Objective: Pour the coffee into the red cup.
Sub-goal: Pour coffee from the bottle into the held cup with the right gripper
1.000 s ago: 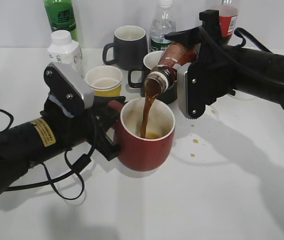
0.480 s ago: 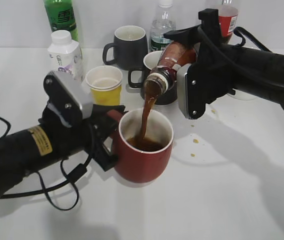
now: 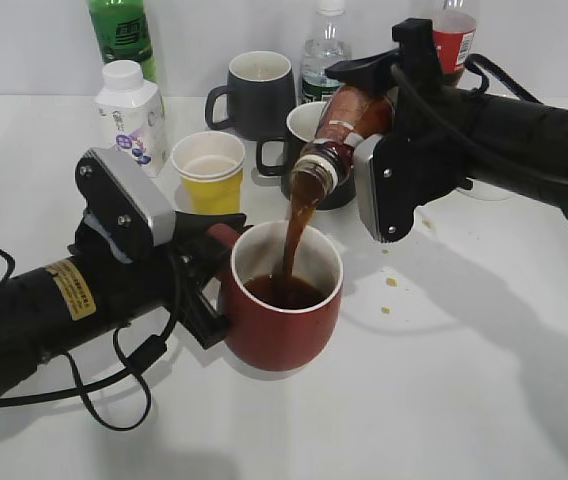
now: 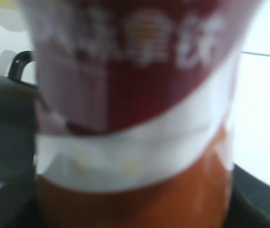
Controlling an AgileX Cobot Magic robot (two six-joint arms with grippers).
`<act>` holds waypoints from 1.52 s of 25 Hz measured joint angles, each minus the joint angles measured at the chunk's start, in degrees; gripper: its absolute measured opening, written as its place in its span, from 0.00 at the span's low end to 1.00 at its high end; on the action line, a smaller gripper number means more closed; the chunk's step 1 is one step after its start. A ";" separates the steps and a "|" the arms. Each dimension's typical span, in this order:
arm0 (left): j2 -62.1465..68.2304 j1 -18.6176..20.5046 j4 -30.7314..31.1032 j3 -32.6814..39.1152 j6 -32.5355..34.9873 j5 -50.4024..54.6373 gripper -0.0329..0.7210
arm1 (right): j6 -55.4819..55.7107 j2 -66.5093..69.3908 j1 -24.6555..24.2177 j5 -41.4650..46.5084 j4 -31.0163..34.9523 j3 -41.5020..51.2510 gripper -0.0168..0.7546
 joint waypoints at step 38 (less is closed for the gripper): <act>0.00 -0.06 -1.85 0.19 0.19 -1.89 0.14 | 10.01 0.00 0.00 0.34 0.48 -0.06 0.68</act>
